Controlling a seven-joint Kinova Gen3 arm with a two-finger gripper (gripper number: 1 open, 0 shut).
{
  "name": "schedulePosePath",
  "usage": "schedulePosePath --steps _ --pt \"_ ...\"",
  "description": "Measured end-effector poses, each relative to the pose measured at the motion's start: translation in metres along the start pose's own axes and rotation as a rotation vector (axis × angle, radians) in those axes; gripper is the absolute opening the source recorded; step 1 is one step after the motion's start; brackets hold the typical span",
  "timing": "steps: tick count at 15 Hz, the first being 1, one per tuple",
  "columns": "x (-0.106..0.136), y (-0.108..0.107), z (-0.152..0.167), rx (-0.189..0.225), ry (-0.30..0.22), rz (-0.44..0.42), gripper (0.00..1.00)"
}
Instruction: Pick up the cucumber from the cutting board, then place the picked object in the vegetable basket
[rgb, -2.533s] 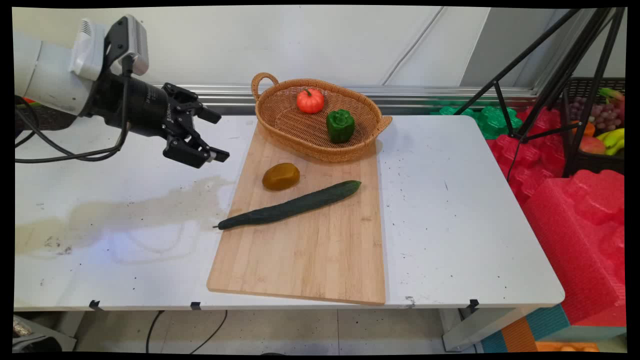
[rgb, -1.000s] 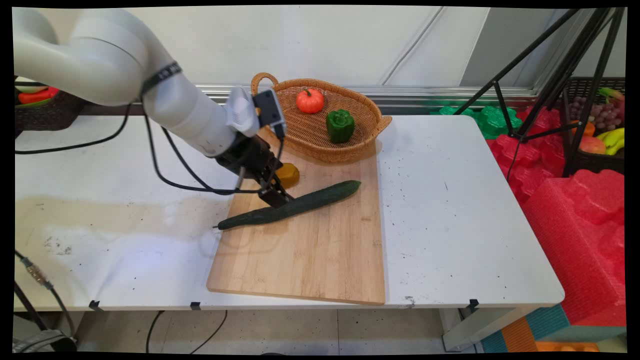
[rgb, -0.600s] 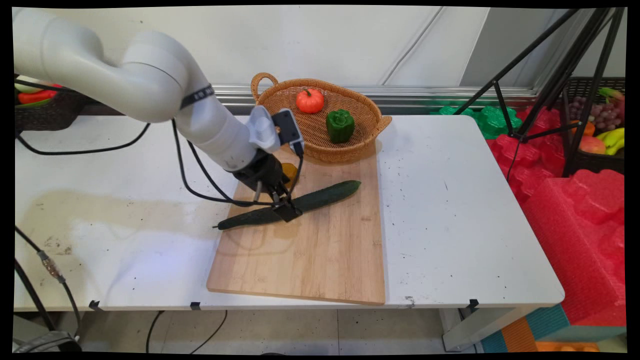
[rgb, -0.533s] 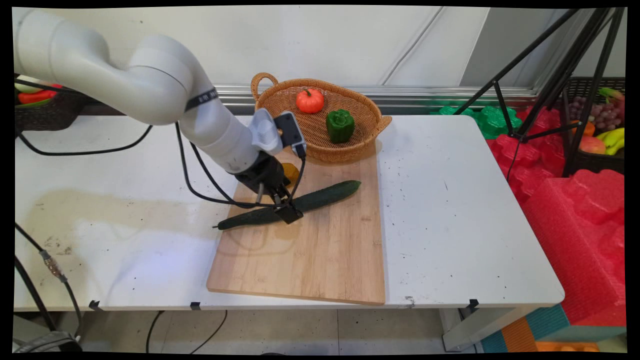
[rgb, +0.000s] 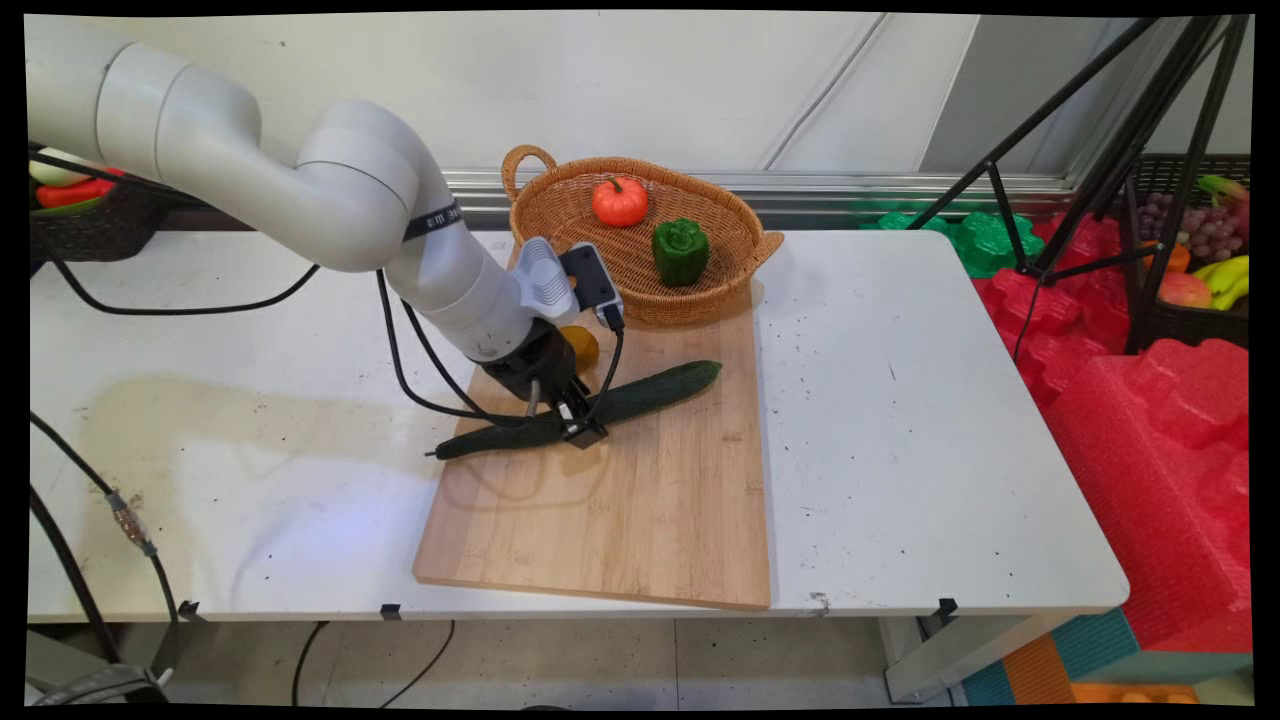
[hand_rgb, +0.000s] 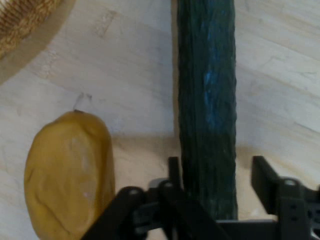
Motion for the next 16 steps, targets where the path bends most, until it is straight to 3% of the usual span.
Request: schedulePosePath --steps 8,12,16 --pt "-0.003 0.006 -0.015 0.017 0.019 0.005 0.0" --pt "0.003 0.011 -0.05 0.028 0.087 0.027 0.0" --pt "0.018 0.003 -0.101 0.088 0.176 0.05 0.0"
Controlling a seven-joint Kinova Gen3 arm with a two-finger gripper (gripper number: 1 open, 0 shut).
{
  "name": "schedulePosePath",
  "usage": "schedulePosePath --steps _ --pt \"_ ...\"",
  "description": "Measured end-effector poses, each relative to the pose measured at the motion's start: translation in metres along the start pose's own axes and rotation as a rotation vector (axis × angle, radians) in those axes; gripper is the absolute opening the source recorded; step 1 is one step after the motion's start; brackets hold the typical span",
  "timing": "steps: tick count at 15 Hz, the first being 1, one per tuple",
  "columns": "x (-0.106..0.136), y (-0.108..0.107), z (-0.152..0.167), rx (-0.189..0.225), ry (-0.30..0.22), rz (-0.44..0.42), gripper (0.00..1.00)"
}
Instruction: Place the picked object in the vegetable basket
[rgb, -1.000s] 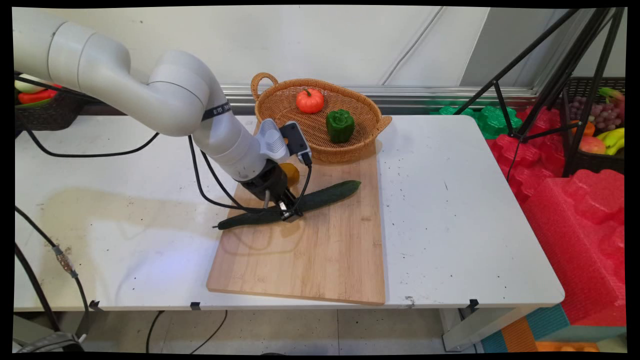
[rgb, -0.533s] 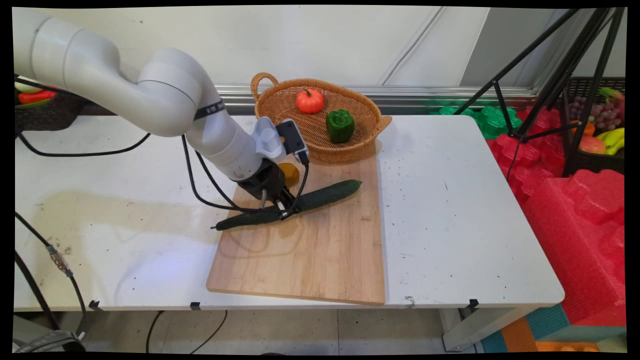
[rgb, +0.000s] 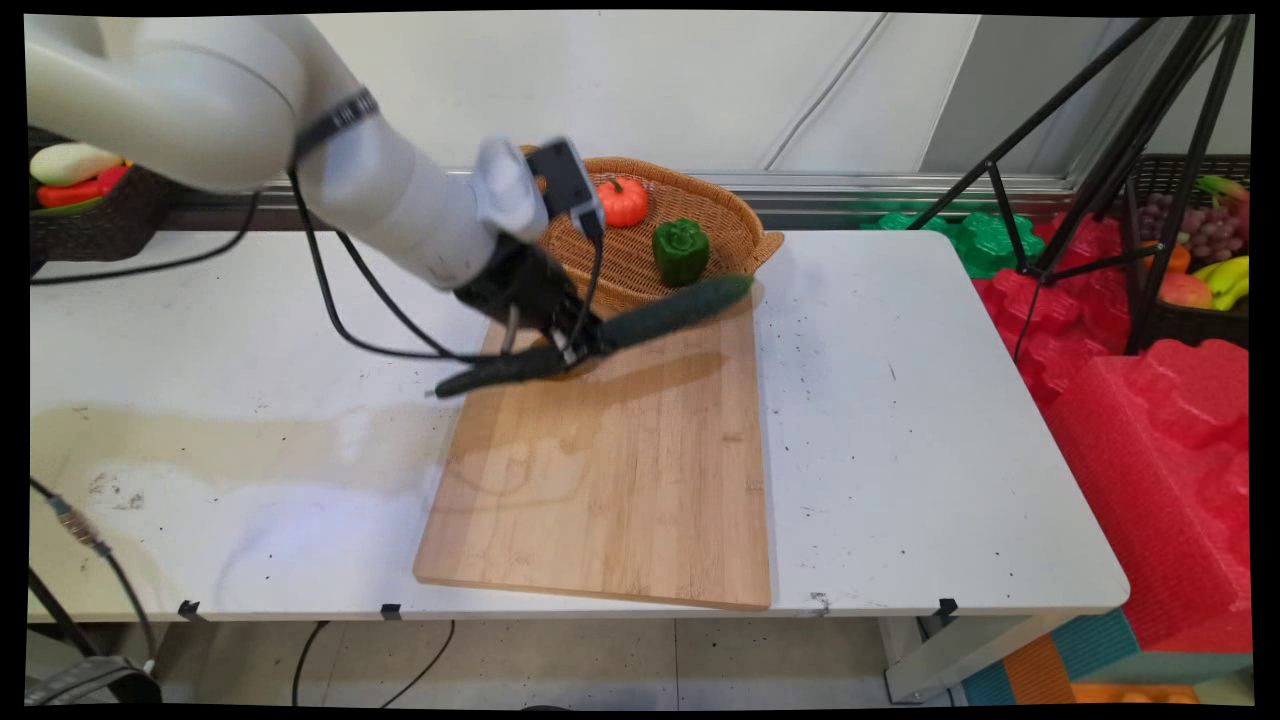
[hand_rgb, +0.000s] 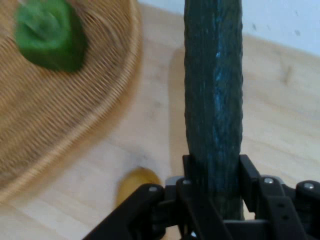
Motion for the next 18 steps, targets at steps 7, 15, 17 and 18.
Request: schedulePosePath --steps 7,15,17,18 --pt "0.047 -0.059 -0.038 0.169 0.062 0.095 0.0" --pt "0.074 -0.121 -0.015 0.276 -0.016 0.237 0.0" --pt "0.079 -0.137 -0.001 0.292 -0.047 0.274 0.0" --pt "0.082 -0.143 0.005 0.296 -0.06 0.289 0.0"
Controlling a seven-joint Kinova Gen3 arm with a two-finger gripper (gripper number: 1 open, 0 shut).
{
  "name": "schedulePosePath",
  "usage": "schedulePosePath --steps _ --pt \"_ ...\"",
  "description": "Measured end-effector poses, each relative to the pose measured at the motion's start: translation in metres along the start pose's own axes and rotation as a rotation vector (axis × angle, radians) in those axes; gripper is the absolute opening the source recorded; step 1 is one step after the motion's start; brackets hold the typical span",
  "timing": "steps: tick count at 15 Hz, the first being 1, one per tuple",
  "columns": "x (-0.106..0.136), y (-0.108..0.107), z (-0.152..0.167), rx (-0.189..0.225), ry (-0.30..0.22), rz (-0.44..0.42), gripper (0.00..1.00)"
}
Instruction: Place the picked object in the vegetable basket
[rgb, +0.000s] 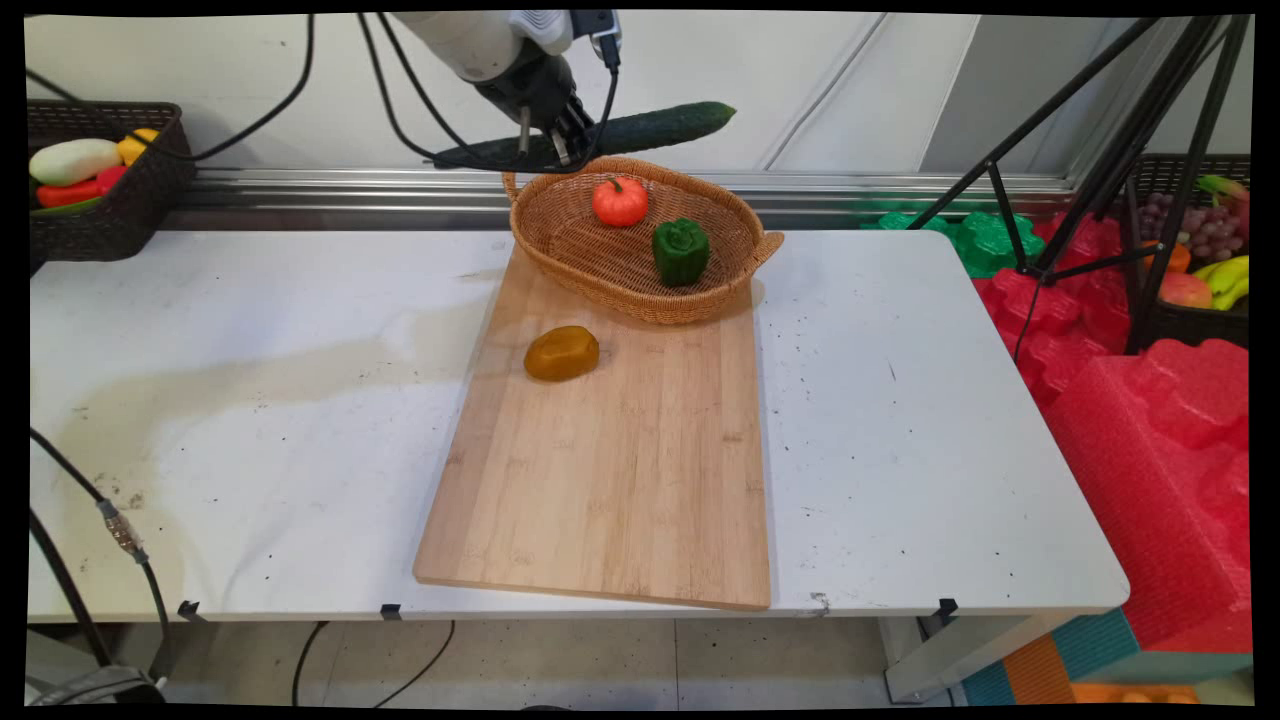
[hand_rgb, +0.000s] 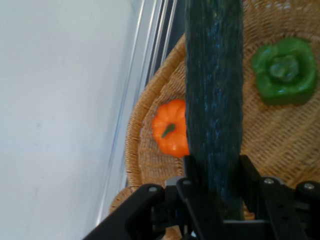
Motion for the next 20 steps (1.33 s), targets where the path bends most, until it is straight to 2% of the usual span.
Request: schedulePosePath --steps 4,10,20 --pt "0.006 -0.012 0.039 -0.009 -0.044 0.062 0.0" --pt "0.012 -0.014 0.092 -0.051 -0.09 0.117 0.0" --pt "0.012 -0.013 0.14 -0.1 -0.127 0.131 0.0"
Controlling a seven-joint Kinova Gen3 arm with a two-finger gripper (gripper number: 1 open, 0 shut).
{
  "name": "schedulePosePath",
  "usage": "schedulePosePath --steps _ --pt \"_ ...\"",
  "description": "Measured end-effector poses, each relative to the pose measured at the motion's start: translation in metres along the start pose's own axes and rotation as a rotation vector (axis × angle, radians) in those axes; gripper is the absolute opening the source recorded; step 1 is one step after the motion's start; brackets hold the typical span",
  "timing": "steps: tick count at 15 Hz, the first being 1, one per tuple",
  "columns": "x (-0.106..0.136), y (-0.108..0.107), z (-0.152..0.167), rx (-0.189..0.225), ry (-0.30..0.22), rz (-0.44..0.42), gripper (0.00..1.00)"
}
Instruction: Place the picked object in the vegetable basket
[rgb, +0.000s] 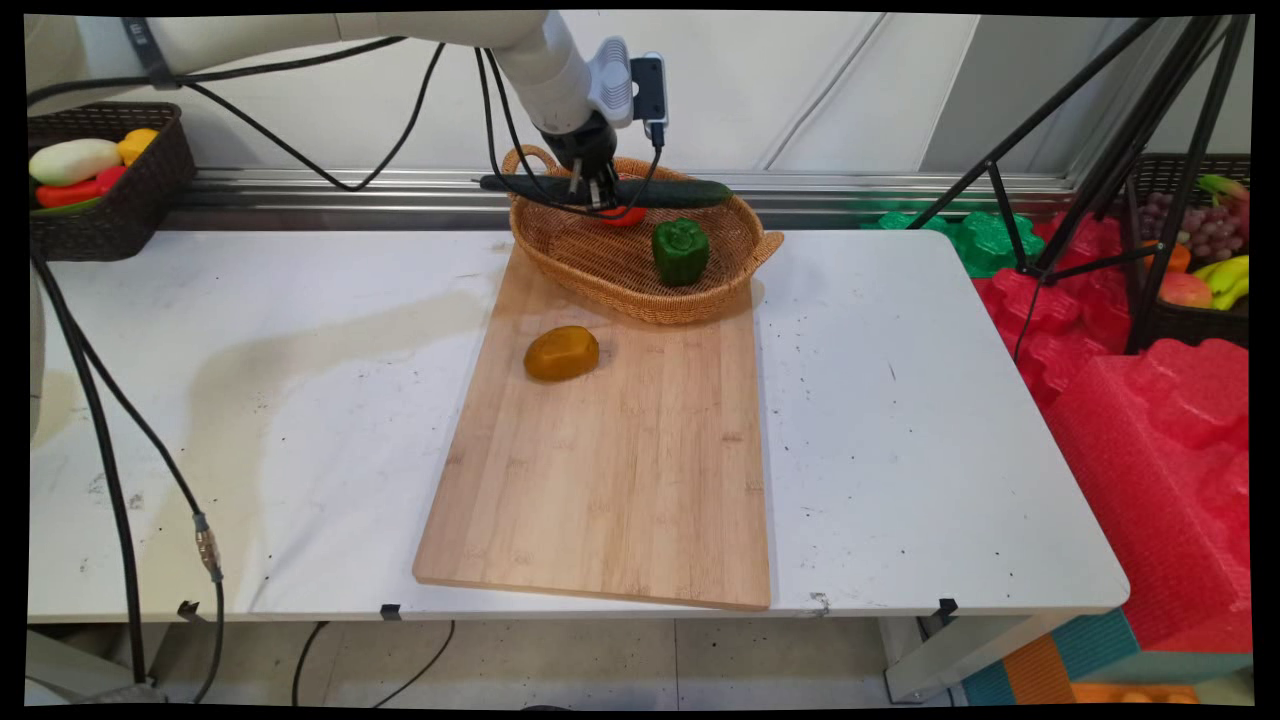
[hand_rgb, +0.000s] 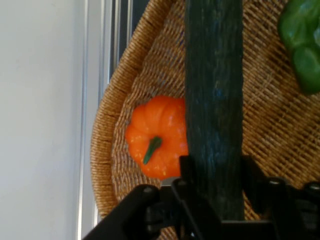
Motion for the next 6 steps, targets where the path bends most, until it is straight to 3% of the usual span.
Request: schedulePosePath --steps 1,6 --pt "0.0002 0.0003 0.0022 -0.004 0.0 0.0 1.0" --pt "0.0009 0.0029 0.007 -0.011 0.005 -0.006 1.0"
